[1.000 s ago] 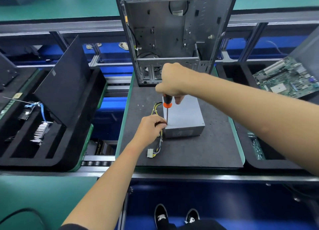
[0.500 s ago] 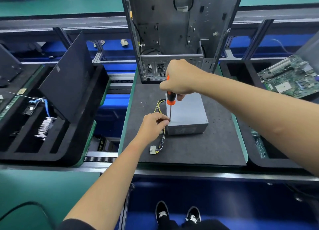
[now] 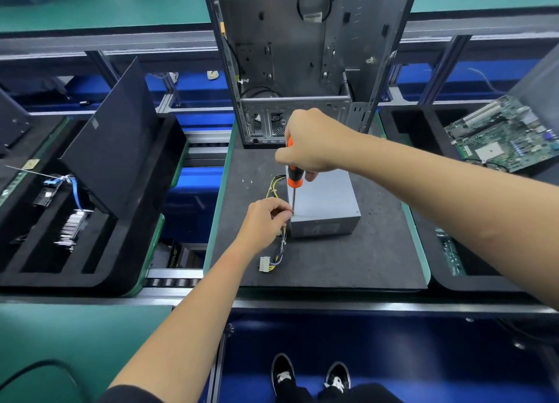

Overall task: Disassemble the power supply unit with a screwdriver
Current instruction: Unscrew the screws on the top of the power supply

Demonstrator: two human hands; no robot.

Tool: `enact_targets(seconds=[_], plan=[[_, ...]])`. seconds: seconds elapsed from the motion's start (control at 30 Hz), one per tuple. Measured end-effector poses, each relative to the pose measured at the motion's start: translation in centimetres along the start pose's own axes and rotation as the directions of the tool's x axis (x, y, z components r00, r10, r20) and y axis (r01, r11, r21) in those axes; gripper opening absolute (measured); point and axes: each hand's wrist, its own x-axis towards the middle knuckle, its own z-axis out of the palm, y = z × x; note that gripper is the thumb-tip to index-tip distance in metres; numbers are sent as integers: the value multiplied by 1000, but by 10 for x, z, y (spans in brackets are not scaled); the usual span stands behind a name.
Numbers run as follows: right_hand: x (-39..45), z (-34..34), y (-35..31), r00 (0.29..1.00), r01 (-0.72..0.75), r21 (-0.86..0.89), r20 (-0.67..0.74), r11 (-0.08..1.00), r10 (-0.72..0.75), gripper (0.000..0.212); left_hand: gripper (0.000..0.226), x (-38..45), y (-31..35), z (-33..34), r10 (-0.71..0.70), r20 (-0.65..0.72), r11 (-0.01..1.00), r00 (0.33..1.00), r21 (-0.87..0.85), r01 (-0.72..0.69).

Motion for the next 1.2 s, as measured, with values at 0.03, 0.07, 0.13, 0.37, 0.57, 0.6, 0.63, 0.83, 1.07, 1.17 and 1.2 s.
enact_targets(seconds=[0.03,0.07,0.13,0.37,0.57,0.6,0.63,0.83,1.07,1.17,1.2], plan=[[0,1,0,1000,8,-5,-3,1000,-8,16,21,1,-1,0,5,2,1000,1000,8,-5],[0,1,0,1000,22,-15,2,1000,-22,17,20,1,-1,0,10,5,1000,1000,15,-10],[1,0,1,995,80,-57,57,995,-77,23,19,1,-1,0,20,7,999,1000,28,-20],[15,-17,-6,931,204,-53,319,978,-177,11,23,2,2,-2,-27,35,1000,999,-3,27],[15,-25,-10,864,269,-161,477,950,-164,17,18,0,4,-4,-43,51,999,998,-21,44],[14,-25,-10,862,267,-159,481,950,-162,15,17,-1,4,-5,-44,49,999,998,-23,45],[12,-24,-10,867,254,-142,472,957,-161,9,15,-1,4,-5,-41,49,999,998,-17,42],[15,-14,-22,955,151,-333,292,931,-51,52,9,3,9,-4,-4,49,995,999,102,-1],[11,-23,-13,896,339,-383,410,859,-171,20,13,1,7,-6,-42,49,996,998,79,38],[11,-23,-6,879,422,-380,393,823,-269,14,15,1,7,-5,-46,44,996,998,84,42],[11,-24,-4,870,442,-363,398,820,-292,17,16,2,7,-5,-46,48,995,998,87,42]])
